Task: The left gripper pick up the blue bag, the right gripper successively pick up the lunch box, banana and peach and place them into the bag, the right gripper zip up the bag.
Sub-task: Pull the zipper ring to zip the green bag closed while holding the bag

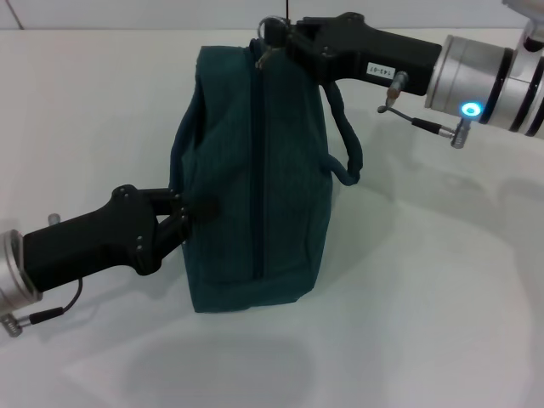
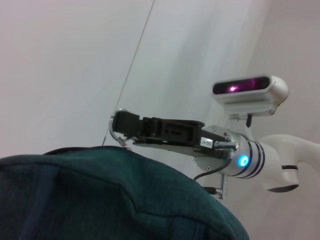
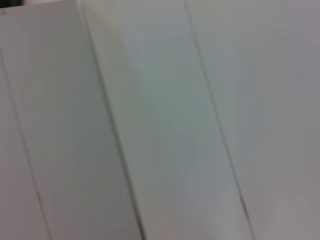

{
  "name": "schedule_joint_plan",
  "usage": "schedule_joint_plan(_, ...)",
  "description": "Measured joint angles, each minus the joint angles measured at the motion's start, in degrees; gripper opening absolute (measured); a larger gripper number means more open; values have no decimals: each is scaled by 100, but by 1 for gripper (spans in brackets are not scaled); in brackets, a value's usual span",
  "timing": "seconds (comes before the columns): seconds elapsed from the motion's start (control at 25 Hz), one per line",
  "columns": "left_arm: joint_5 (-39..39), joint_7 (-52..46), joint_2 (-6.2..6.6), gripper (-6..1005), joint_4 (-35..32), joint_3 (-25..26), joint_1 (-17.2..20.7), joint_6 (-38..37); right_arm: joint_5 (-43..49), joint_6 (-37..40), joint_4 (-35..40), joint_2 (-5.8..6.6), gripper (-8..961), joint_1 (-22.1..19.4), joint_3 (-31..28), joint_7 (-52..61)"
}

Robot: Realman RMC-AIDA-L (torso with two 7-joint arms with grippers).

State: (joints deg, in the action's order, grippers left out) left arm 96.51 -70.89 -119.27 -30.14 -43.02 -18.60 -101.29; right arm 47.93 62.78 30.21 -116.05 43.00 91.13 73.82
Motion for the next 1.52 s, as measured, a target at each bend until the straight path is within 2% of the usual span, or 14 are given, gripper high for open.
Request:
schedule_joint_plan(0.24,-25,5,10,54,-30,32,148,-6,-4,-76,-197,-10,83,9,-210,-72)
schedule_joint_plan(0.64,-44,5,70,54,-79,334,429,-94,-211,-180,-162,-14,86,-179,-232,-237)
schedule_joint_plan(0.96,-54,4,16,129,-55,372,495,-110,-234,-143,-130,-14,89,-239,-200,-280)
schedule_joint_plan(1.16,-78,-33,29,176,-69,373,465,-478,-239,-43,-140,-14,90,-271,-233,-282)
schedule_joint_plan(1.36,-427,-124,31,223,-54,374,453,-624,-239,49,-148,-15,92,-300,-235,-304)
schedule_joint_plan(1.52,-1083,-175,-6,376,-22,374,535,-619,-239,85,-146,-14,93,-326,-237,-347)
